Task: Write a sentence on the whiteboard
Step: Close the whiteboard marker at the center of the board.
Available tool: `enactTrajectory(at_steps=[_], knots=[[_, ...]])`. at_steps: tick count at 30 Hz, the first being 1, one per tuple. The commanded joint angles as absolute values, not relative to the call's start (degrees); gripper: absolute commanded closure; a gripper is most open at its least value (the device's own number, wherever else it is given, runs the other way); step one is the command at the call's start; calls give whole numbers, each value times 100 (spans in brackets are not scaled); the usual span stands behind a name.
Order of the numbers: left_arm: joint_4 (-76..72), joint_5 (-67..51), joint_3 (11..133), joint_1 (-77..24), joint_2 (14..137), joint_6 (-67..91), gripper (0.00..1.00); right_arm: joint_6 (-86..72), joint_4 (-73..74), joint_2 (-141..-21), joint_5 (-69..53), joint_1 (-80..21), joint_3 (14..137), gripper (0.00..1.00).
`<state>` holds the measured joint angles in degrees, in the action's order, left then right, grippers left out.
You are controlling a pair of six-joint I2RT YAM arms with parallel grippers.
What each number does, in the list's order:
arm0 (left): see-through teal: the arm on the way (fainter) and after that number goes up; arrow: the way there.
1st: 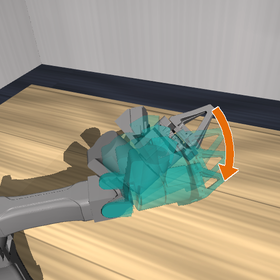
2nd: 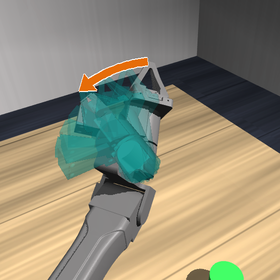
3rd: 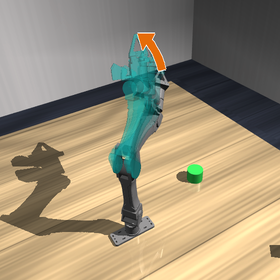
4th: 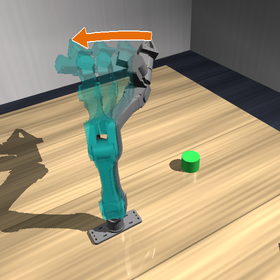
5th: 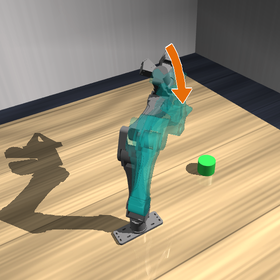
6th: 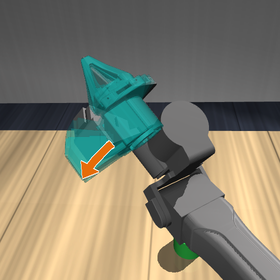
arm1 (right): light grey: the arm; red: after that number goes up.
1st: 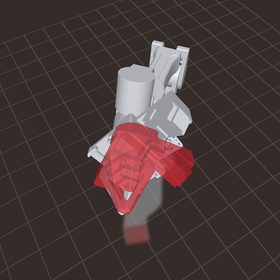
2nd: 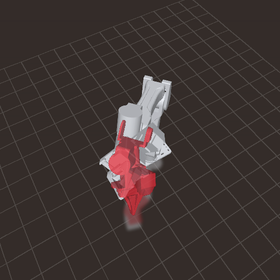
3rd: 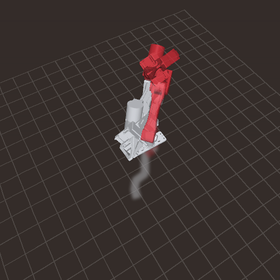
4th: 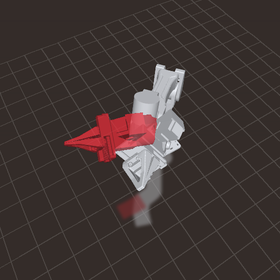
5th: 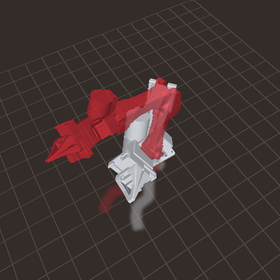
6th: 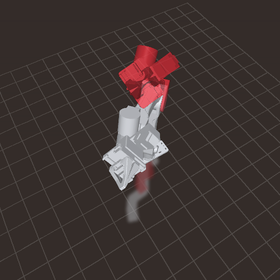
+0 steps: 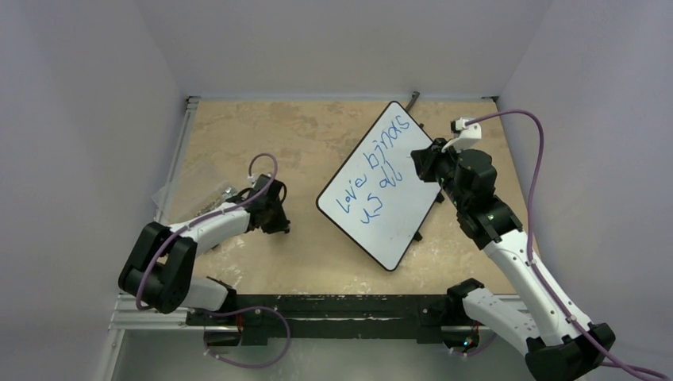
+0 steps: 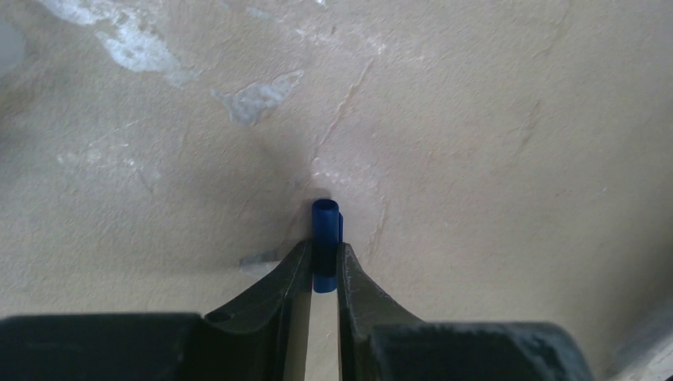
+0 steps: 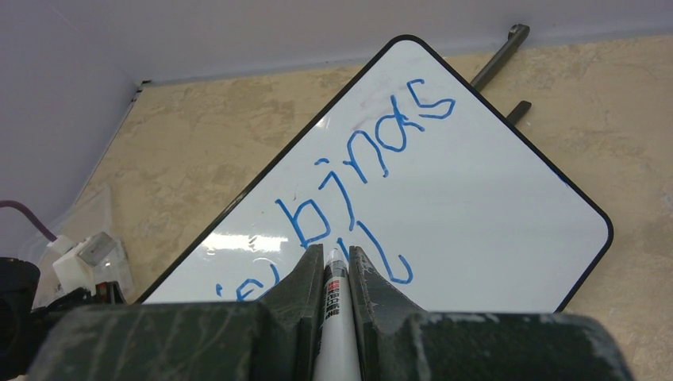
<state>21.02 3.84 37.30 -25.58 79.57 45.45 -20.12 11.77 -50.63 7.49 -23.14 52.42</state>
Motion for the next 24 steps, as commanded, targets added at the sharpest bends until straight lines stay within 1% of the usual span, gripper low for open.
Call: enactTrajectory(at_steps=[1, 4, 9, 14, 18, 24], knots=[[1927, 534, 3520, -2683, 8294, 4615, 90, -2027, 923, -5001, 699, -2329, 5265, 100], [1962, 543, 3610, -2800, 8220, 4548, 100, -2020, 924, -5001, 704, -2329, 5272, 100], [2299, 847, 3743, -3048, 7632, 4427, 100, -2021, 935, -4992, 654, -2321, 5331, 100], [2531, 703, 3748, -3060, 6733, 4158, 100, -1997, 963, -4951, 426, -2329, 5442, 100], [2681, 527, 3708, -3059, 5796, 3893, 100, -1938, 926, -5034, -244, -2329, 5595, 100], [2890, 380, 3694, -3059, 4932, 3507, 100, -1981, 775, -5203, -1439, -2325, 5784, 100]])
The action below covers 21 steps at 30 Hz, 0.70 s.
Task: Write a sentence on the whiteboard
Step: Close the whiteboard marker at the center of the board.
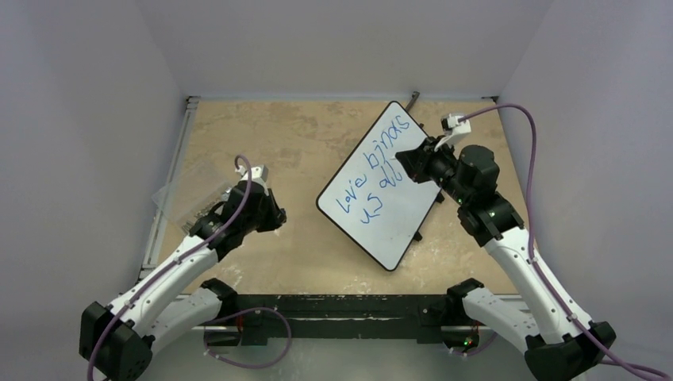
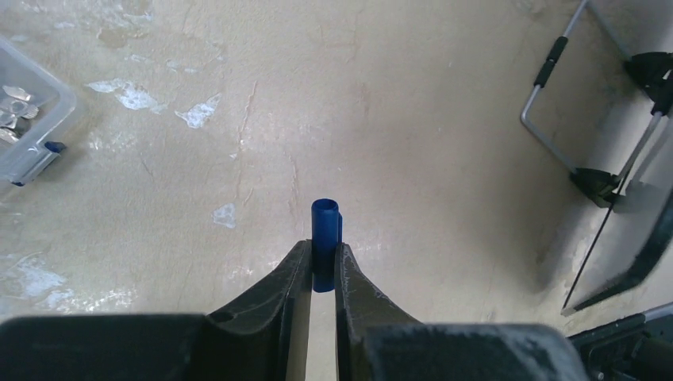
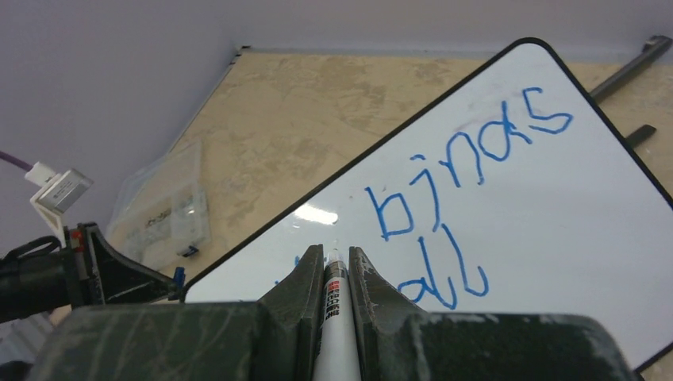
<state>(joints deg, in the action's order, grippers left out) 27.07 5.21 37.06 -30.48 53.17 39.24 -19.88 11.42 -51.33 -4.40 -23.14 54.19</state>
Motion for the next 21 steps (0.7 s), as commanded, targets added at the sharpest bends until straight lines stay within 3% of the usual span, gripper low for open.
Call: enactTrajectory(at_steps=[1, 11, 21], knots=[[2911, 363, 3687, -3059, 4802, 3461, 100, -2008, 740, -5229, -1612, -2329, 5798, 100], [2434, 26, 3688, -3587, 3824, 2852, 100, -2177, 547, -5481, -3039, -2332, 5934, 100], [1714, -733, 3853, -3919, 3790, 2326, 100, -2293, 549, -5760, -4085, -2337, 6060, 100]])
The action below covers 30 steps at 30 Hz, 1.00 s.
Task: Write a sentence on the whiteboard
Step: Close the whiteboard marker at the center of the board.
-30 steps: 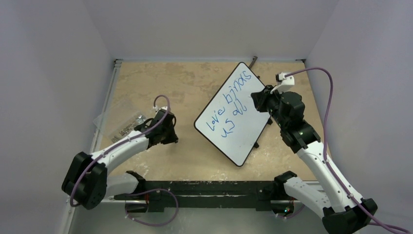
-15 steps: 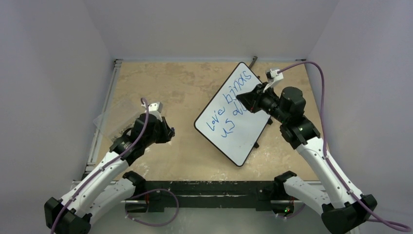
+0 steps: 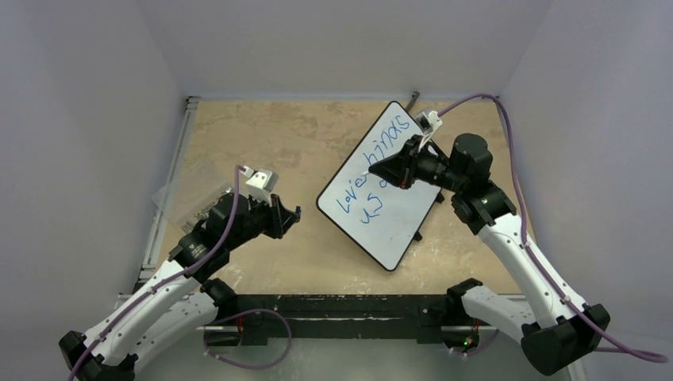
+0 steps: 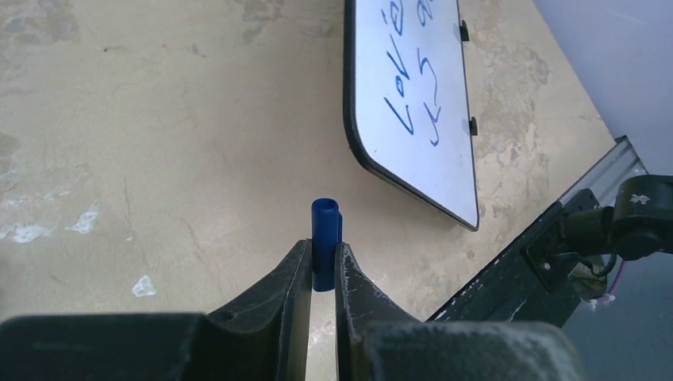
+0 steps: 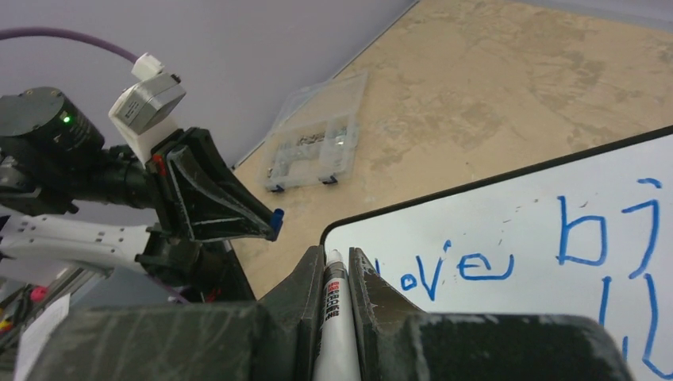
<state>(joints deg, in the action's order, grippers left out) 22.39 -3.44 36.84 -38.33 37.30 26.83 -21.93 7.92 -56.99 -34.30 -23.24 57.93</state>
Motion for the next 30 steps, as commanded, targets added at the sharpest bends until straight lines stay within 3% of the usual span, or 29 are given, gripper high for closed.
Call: enactTrajectory(at_steps=[1, 13, 30], knots=[[1683, -796, 3896, -3951, 3822, 2260, 100, -2306, 547, -5792, -4187, -2336, 6070, 100], [1480, -1506, 4865, -4432, 4915, 1494, 100, -2448, 452, -6037, -5184, -2344, 5974, 100], [1169, -2413, 5355, -4658, 5539, 890, 100, -2307, 748, -6231, -5270, -2488, 5887, 100]])
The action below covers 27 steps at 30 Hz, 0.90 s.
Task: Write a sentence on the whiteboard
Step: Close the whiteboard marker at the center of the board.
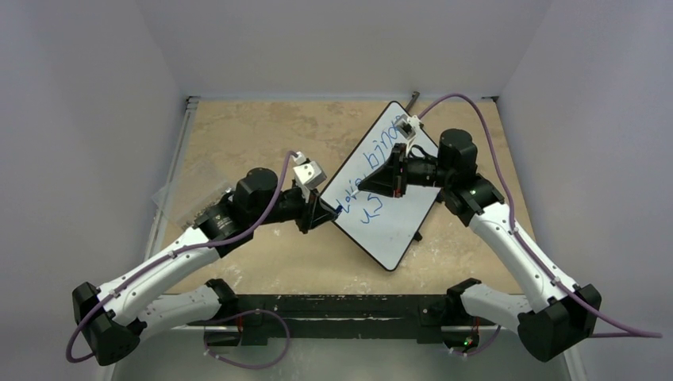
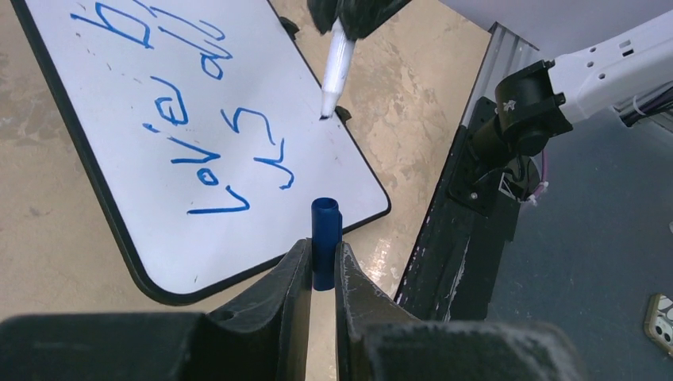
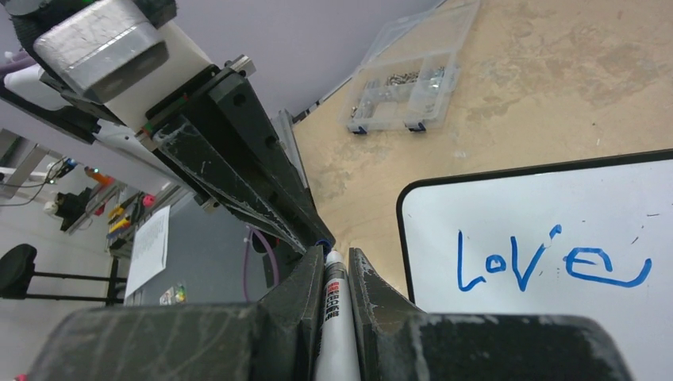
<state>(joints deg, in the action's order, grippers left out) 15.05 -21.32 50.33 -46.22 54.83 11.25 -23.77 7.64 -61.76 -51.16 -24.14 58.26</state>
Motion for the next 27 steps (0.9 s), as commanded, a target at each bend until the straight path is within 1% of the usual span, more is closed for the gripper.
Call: enactTrajectory(at_steps=[1, 11, 27], knots=[[1139, -2424, 5361, -4658, 5557, 888, 100, -2324, 723, -6245, -5273, -2508, 5871, 100], [1070, -2417, 5388, -4658, 5652, 853, 100, -2364, 616, -6310, -5177, -2760, 5826, 100], [1053, -2409, 5415, -4658, 5635, 826, 100, -2301, 675, -6407, -5007, -2890, 5794, 100]])
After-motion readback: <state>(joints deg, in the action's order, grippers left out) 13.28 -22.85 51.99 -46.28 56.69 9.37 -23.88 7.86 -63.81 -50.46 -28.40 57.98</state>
